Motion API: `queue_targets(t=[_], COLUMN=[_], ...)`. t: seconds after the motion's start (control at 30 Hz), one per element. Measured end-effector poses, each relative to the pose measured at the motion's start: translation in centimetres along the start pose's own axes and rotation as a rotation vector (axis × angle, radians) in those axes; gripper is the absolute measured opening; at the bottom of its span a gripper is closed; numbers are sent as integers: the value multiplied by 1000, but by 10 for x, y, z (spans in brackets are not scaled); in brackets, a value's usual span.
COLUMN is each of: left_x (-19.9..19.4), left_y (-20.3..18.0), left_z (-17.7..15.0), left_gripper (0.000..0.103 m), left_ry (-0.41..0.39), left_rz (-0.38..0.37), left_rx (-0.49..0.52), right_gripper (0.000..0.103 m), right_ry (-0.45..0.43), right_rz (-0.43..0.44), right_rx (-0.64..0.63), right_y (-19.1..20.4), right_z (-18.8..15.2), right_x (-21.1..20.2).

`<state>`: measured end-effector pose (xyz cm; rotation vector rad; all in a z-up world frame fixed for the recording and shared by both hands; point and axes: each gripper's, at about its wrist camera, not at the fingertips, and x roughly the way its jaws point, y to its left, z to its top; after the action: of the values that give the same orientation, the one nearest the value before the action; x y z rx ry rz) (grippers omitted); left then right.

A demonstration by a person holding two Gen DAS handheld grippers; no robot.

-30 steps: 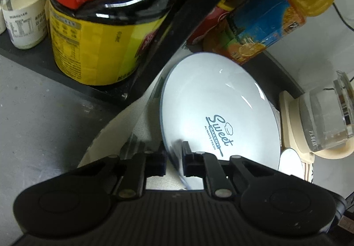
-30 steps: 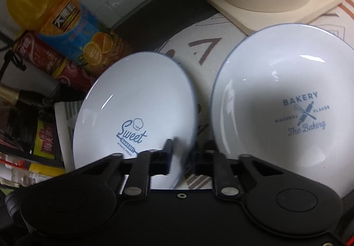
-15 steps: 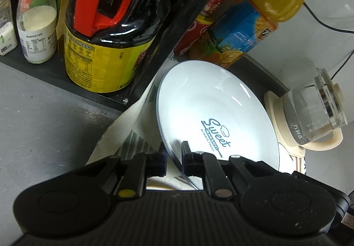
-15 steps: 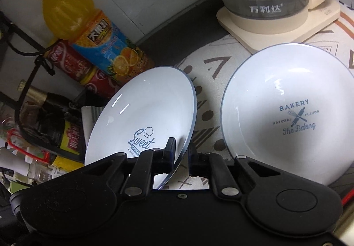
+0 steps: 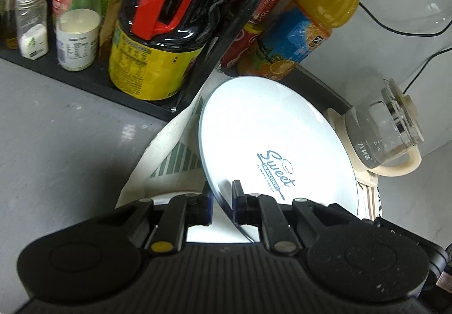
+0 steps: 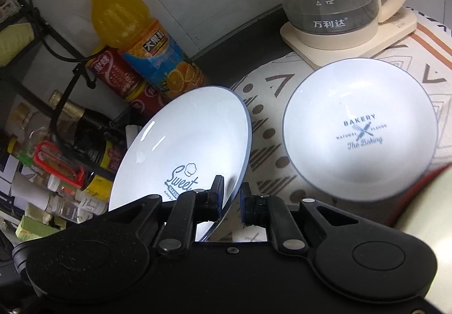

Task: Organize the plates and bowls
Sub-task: 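Close both grippers on the 'Sweet' plate rim and lift it, then carry the 'Sweet' plate over the white flower plate and lower it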

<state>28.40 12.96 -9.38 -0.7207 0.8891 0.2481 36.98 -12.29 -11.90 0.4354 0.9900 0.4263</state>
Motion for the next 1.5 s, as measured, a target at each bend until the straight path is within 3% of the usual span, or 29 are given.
queue_targets(t=[0.8,1.5], left_x=[-71,-74], left_y=[33,54], left_z=[-80,-115], left_gripper=[11,12], left_ry=[-22,36], left_rz=[2,24], left_rx=[-32,-69], right_gripper=[12,14], right_ry=[-6,32], right_rz=[14,-6], right_rx=[-87,-170], right_y=[6,-1], right_z=[-76,-113], right_x=[-63,-69])
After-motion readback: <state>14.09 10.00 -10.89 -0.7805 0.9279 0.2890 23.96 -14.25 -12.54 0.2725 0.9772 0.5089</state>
